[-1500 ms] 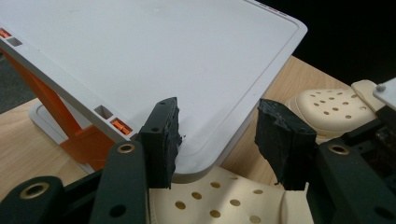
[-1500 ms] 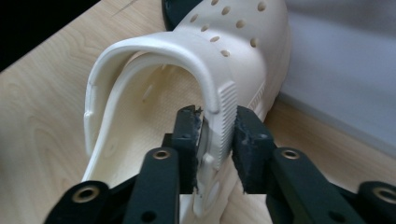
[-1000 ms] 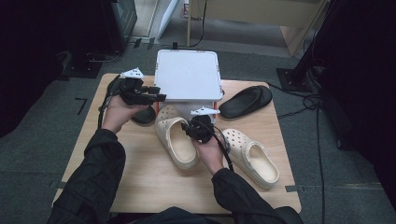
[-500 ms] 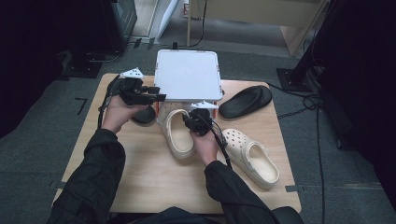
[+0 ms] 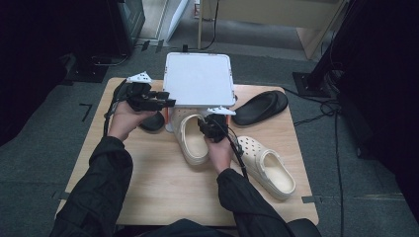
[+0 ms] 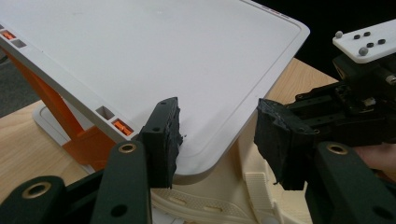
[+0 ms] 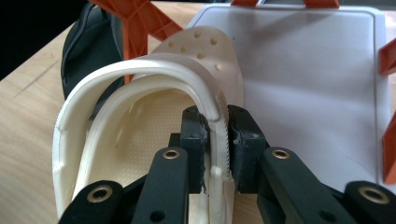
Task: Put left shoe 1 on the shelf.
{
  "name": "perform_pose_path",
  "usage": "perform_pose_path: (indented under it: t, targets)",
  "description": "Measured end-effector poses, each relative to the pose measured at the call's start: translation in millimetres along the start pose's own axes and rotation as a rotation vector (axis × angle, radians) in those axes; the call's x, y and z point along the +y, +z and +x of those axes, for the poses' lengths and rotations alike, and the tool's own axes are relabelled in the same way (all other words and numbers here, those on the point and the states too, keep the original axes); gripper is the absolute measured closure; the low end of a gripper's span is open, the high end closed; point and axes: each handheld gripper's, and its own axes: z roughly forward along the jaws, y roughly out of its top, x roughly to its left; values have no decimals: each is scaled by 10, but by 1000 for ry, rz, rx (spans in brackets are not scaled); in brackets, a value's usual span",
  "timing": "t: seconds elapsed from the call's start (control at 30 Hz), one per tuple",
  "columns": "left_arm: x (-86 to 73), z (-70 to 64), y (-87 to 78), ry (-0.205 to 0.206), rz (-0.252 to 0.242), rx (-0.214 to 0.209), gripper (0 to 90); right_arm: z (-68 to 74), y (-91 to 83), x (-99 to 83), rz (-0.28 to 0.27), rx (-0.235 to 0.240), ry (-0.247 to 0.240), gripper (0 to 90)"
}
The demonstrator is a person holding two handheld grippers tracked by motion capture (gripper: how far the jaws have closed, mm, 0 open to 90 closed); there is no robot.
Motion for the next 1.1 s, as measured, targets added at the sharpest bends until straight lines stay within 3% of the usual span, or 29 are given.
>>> perform_pose_path:
  t: [0.23, 0.37, 0.4, 0.73, 0.9, 0.97, 1.1]
  targets:
    - [-4, -1, 0, 2, -2, 0, 509, -16, -11, -22, 41, 24, -18, 678]
    - [-4, -2, -1, 2, -1, 4, 511, -52, -83, -33, 42, 60, -22, 558]
    - [-4, -4, -2, 3, -1, 5, 511, -60, -138, -35, 62, 81, -30, 528]
    - [3, -5, -2, 4, 3, 10, 519, -69, -551, -138, 88, 158, -108, 527]
    - [11, -1, 0, 7, 7, 15, 528, -54, -730, -356, 70, 208, -209, 578]
    - [13, 3, 1, 6, 8, 18, 544, -51, -775, -496, 88, 226, -230, 603]
    - [20, 15, -2, 2, 13, 19, 559, -44, -796, -607, 106, 237, -247, 604]
